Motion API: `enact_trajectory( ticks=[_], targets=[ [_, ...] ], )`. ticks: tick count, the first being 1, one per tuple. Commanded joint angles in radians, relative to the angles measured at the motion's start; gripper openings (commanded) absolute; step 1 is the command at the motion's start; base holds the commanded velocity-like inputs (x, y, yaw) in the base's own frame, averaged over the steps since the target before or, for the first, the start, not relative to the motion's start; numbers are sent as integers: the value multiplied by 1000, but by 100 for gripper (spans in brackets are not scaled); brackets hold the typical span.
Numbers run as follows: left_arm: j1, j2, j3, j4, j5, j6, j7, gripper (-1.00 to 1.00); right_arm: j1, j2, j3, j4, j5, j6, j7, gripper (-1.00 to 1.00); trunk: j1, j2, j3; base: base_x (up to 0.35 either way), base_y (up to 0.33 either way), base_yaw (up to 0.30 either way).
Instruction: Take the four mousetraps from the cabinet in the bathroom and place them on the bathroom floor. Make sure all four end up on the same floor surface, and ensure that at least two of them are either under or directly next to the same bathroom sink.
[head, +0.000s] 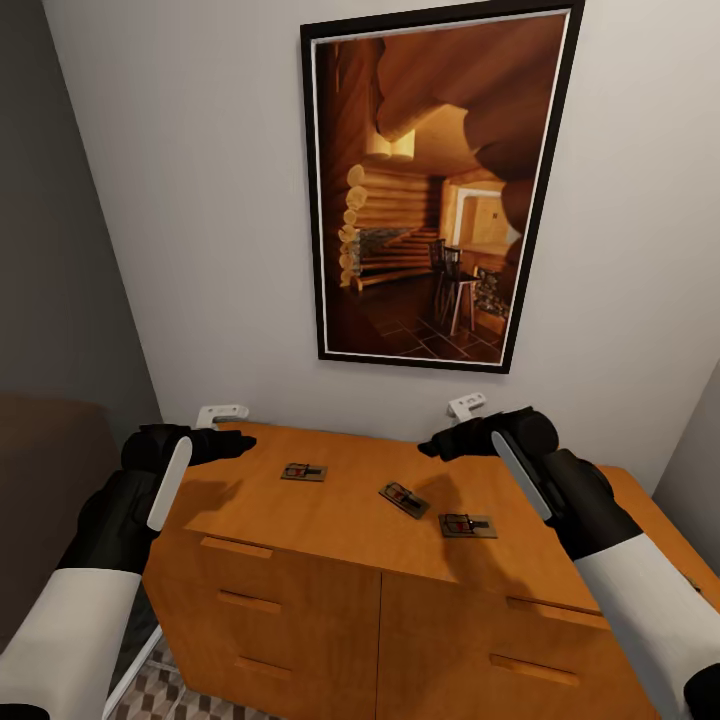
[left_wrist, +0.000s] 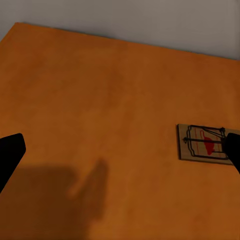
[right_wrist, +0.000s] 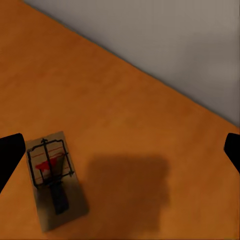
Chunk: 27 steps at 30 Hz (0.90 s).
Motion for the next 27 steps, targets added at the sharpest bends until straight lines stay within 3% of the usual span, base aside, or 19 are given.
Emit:
enact_trajectory(
  ticks=[1,18,19,27],
  targets=[
    [-1,1,-1,-1,1,4,-1,100,-7,-1,6,5,-4,4,2,100,0,-1,-1,0,0,0],
    [-1,1,-2,-1,1,5,-1,100,-89,-2,99,46,0,4,89,100,0,-1,-1,0,0,0],
    [-1,1,-1,-1,1,5,-1,100,-90,-2,218,46,0,4,166,100,0,-1,-1,0,0,0],
    [-1,1,-2,0,2,5,-1,100,-91,-3,243,48,0,4,188,100,0,-1,-1,0,0,0]
  ],
)
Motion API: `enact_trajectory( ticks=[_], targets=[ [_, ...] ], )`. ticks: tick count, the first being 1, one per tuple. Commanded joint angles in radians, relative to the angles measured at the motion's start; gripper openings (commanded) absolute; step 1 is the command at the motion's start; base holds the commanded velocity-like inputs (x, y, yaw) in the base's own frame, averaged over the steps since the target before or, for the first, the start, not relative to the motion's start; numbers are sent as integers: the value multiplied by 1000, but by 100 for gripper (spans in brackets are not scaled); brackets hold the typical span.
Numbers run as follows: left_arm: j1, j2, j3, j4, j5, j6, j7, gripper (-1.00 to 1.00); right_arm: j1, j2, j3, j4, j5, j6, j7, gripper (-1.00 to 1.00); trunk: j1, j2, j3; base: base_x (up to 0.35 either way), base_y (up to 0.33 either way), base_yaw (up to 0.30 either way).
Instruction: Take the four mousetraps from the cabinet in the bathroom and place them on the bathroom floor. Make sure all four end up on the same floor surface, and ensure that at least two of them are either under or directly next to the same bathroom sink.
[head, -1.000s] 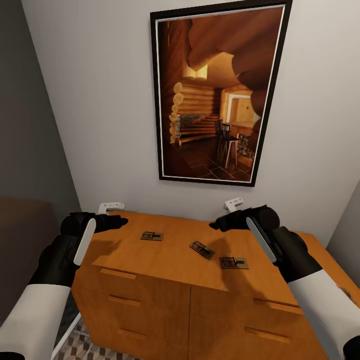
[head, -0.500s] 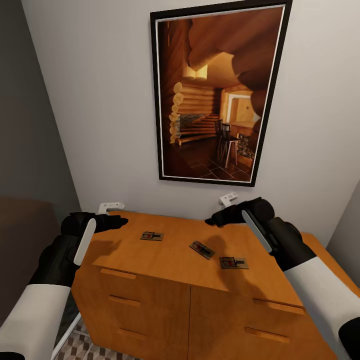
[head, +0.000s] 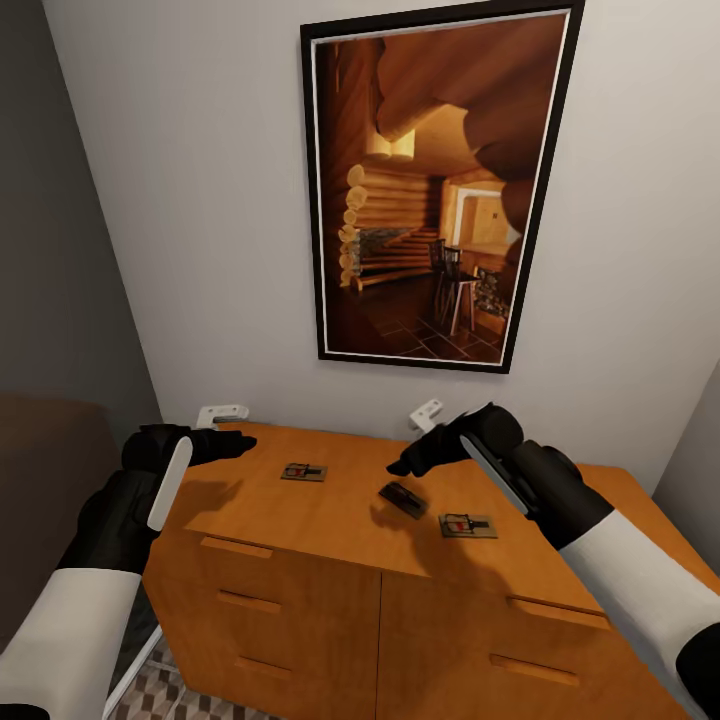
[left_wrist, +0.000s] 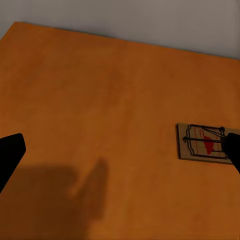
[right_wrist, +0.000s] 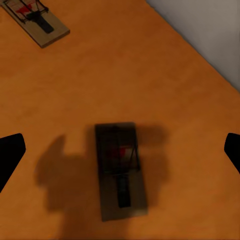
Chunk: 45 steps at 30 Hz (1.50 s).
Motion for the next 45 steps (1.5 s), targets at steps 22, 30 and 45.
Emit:
enact_trajectory(
  ticks=[22,30,45],
  targets=[
    [-1,-5,-2,0,1,4,-1,100,-1,-4,17,33,-9,4,5,100,0,-1,-1,0,0,0],
    [-1,-6,-2,0,1,4,-1,100,-1,-13,18,40,-10,4,5,100,0,-1,-1,0,0,0],
    [-1,-7,-2,3,1,4,-1,100,-1,-17,23,163,-8,4,5,100,0,-1,-1,0,0,0]
  ],
)
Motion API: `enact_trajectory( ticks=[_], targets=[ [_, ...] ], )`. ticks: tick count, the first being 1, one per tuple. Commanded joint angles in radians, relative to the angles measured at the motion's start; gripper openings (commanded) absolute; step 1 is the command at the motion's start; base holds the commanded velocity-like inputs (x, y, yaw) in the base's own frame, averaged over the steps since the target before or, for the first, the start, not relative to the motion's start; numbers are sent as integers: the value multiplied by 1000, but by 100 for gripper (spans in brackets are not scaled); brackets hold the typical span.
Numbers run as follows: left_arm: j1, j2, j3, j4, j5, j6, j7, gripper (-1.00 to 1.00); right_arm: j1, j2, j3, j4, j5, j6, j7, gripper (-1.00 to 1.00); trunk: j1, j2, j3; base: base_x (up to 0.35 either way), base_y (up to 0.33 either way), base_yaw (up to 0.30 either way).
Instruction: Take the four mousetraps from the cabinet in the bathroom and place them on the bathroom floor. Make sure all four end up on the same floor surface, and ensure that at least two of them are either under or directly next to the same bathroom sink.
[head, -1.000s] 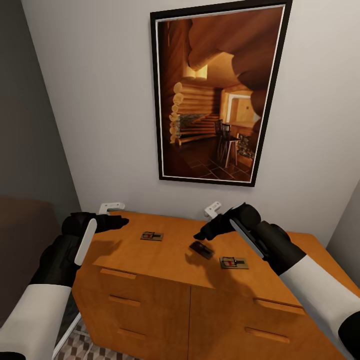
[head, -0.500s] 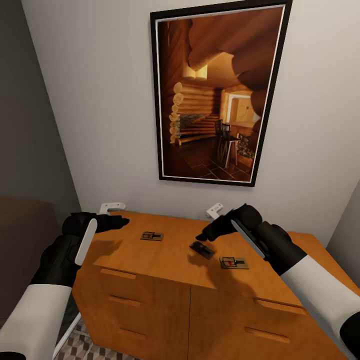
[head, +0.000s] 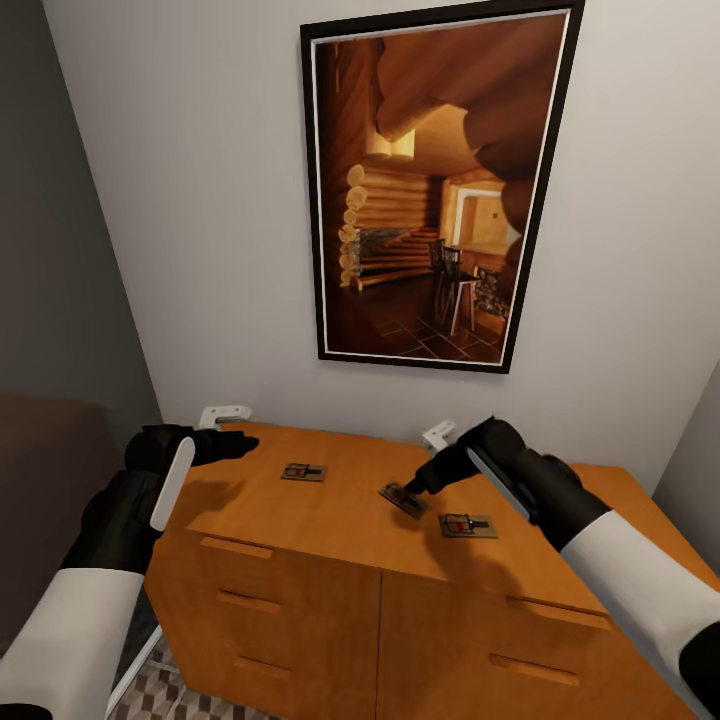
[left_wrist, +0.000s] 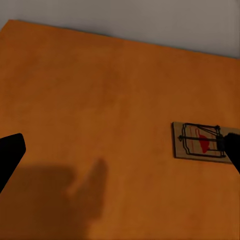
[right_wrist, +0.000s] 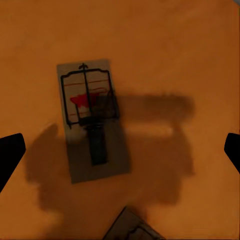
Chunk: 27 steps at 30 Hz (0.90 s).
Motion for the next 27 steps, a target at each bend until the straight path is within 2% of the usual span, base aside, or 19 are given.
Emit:
enact_trajectory(
  ticks=[1,6,13,27],
  targets=[
    [-1,0,-1,0,1,4,-1,100,-1,0,4,13,-5,4,-2,100,0,-1,-1,0,0,0],
    [-1,-6,-1,5,1,4,-1,100,-1,4,28,68,-4,4,-1,100,0,-1,-1,0,0,0],
    [-1,-15,-2,15,0,3,0,100,-2,10,52,99,-1,4,-1,100,0,-1,-1,0,0,0],
    [-1,-19,-1,21,-1,2,-1,100,-2,15,59,110,6,4,0,100,0,-1,-1,0,0,0]
  ],
)
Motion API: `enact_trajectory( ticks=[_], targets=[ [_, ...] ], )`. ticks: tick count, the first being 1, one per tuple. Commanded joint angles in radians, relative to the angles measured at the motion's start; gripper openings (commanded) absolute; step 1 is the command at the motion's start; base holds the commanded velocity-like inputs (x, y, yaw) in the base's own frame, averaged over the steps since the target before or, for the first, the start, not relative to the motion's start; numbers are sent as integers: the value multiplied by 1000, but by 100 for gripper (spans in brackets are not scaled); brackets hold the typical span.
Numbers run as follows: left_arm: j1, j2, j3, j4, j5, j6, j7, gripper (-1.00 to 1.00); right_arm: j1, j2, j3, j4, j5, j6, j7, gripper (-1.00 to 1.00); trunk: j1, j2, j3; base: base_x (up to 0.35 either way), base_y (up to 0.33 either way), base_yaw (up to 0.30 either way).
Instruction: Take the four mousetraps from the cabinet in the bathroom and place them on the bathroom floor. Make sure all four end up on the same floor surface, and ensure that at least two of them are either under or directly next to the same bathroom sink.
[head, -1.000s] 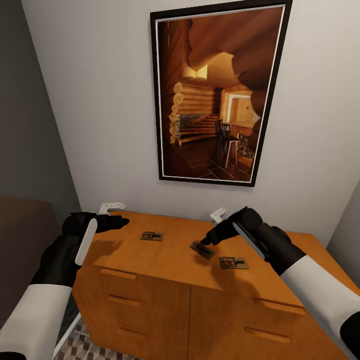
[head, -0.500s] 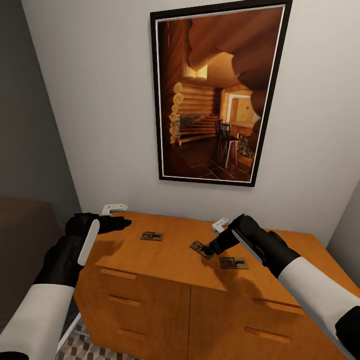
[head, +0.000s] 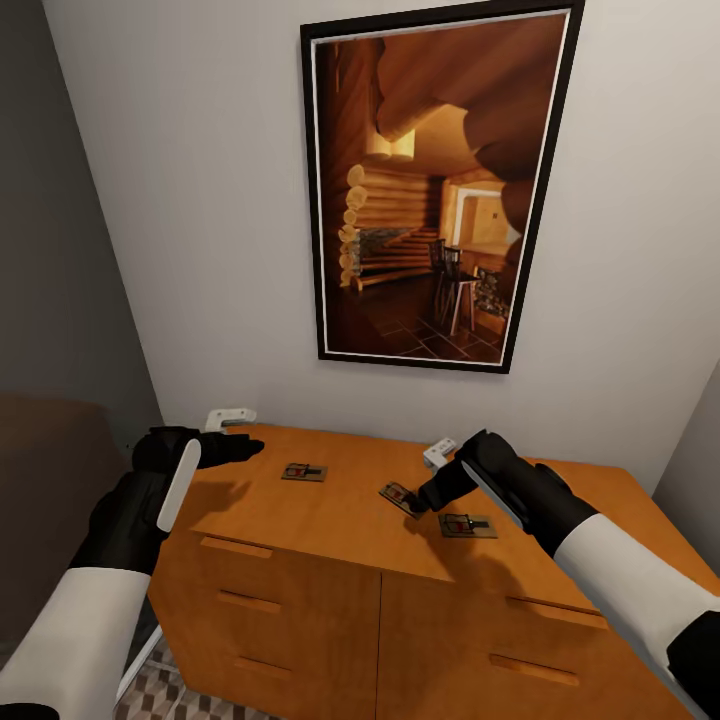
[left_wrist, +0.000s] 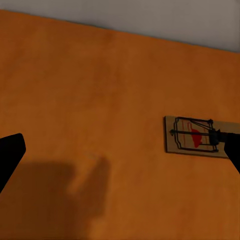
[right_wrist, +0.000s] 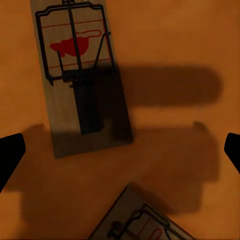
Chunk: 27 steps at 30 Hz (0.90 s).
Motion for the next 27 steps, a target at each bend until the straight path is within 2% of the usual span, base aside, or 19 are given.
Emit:
enact_trajectory(
  ticks=[1,10,17,27],
  targets=[
    [-1,1,-1,-1,1,4,-1,100,-1,1,3,-1,-6,4,-3,100,0,-1,-1,0,0,0],
    [-1,1,-1,0,0,4,-1,100,-7,23,3,3,-5,4,-4,100,0,-1,-1,0,0,0],
    [-1,0,-1,0,-1,4,-1,100,-45,68,4,55,-5,4,-5,100,0,-1,-1,0,0,0],
    [-1,0,-2,0,0,5,0,100,-74,111,4,114,5,4,-5,100,0,-1,-1,0,0,0]
  ],
)
